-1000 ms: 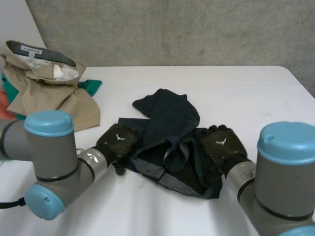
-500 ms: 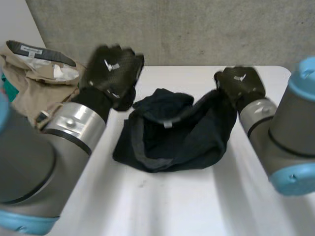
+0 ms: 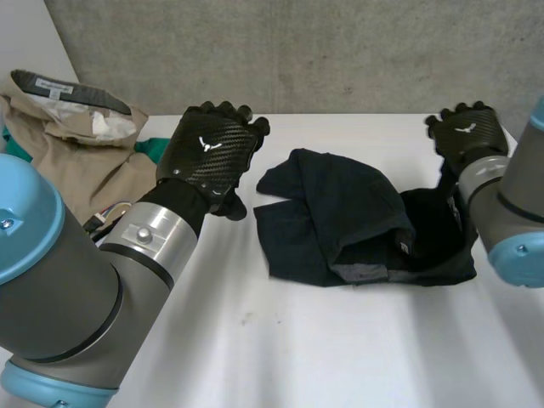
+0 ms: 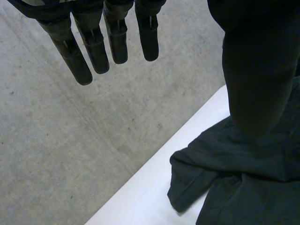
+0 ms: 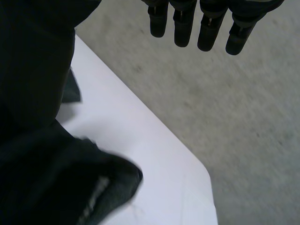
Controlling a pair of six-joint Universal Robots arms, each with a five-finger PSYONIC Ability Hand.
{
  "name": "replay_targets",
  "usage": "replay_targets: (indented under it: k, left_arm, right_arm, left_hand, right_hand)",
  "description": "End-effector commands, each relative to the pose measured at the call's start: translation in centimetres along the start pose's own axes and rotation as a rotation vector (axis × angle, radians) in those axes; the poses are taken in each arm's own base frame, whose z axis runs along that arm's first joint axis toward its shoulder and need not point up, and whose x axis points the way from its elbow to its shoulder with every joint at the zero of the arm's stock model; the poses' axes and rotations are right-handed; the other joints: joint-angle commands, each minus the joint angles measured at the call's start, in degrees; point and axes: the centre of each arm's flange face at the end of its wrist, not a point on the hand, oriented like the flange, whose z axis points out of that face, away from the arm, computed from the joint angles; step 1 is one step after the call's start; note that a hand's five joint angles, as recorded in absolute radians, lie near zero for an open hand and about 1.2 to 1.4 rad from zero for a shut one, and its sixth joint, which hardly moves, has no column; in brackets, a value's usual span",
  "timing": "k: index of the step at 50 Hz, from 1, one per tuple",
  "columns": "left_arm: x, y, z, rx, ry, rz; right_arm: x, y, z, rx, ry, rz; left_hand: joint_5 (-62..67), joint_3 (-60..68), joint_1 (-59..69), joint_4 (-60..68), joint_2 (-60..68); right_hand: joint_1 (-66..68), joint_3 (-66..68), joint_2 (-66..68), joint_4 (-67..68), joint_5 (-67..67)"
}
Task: Fold the laundry.
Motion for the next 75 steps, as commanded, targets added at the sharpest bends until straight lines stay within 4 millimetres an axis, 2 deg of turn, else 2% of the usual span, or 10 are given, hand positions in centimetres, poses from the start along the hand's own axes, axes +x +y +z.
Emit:
replay_targets:
  k: [1, 17, 22, 24, 31, 40, 53, 58, 65, 75]
  left_arm:
    - [-0.9, 0.6, 0.2, -0.019, -0.025, 0.003]
    - [-1.9, 2.7, -0.1, -0.084, -0.048, 0.005]
    - [-2.0, 2.9, 0.0, -0.087, -0.052, 0.006]
    - [-2.3, 2.9, 0.3, -0.08, -0.064, 0.006]
    - [-3.9, 4.0, 2.5, -0.055, -0.122, 0.01]
    - [-3.0, 7.3, 6.6, -0.036, -0.046, 0.012]
    - [1.6, 10.1, 8.8, -0.052, 0.102, -0.12]
    - [2.7, 11.4, 7.9, -0.128, 0.127, -0.153]
    - [-2.8, 4.5, 6.0, -0.019, -0.053, -0.139]
    - [-9.0, -12.1, -1.6, 0.439, -0.206, -0.097]
  right_arm:
    - [-1.6, -4.4, -4.3, 0.068, -0.073, 0.095]
    - [-8.7, 2.1, -2.8, -0.182, -0.193, 0.066]
    - [-9.3, 2.4, -1.3, -0.114, -0.163, 0.067]
    - [-9.3, 1.7, -1.0, -0.062, -0.151, 0.035]
    - [-7.1, -4.7, -3.5, 0.137, -0.127, 0.004]
    - [-4.4, -13.9, -11.5, 0.442, -0.281, 0.078]
    - [-3.3, -15.2, -16.6, 0.441, -0.482, 0.187]
    - [-2.1, -15.9, -17.1, 0.469, -0.451, 0.211]
    - [2.1, -14.3, -13.2, 0.398, -0.284, 0.201]
    - [4.5, -15.3, -12.9, 0.423, -0.206, 0.221]
  left_hand:
    - [0.9, 0.2, -0.6, 0.5, 0.2]
    - [-0.3, -1.0, -1.7, -0.7, -1.0]
    - [-2.3, -3.0, -3.8, -2.7, -3.0]
    - [-3.6, -4.3, -5.1, -4.0, -4.4]
    - [-9.2, -9.9, -10.7, -9.6, -9.9]
    - [-9.4, -10.1, -10.9, -9.8, -10.1]
    - [-6.4, -7.0, -7.8, -6.7, -7.1]
    - [57.1, 56.4, 55.7, 56.7, 56.4]
    - [60.6, 59.9, 59.1, 60.2, 59.9]
    - [60.6, 59.9, 59.1, 60.2, 59.9]
  right_hand:
    - [-3.0, -2.1, -2.0, -1.7, -2.7]
    - [-3.0, -2.1, -2.0, -1.7, -2.7]
    - [32.5, 33.4, 33.5, 33.8, 32.8]
    - [66.8, 67.6, 67.7, 68.1, 67.0]
    - [67.0, 67.9, 68.0, 68.3, 67.3]
    - [67.0, 67.9, 68.0, 68.3, 67.3]
    - [67.0, 67.9, 68.0, 68.3, 67.3]
    - [67.0, 67.9, 68.0, 68.3, 67.3]
    - [67.0, 67.9, 68.0, 68.3, 67.3]
    - [67.0, 67.9, 68.0, 68.3, 67.3]
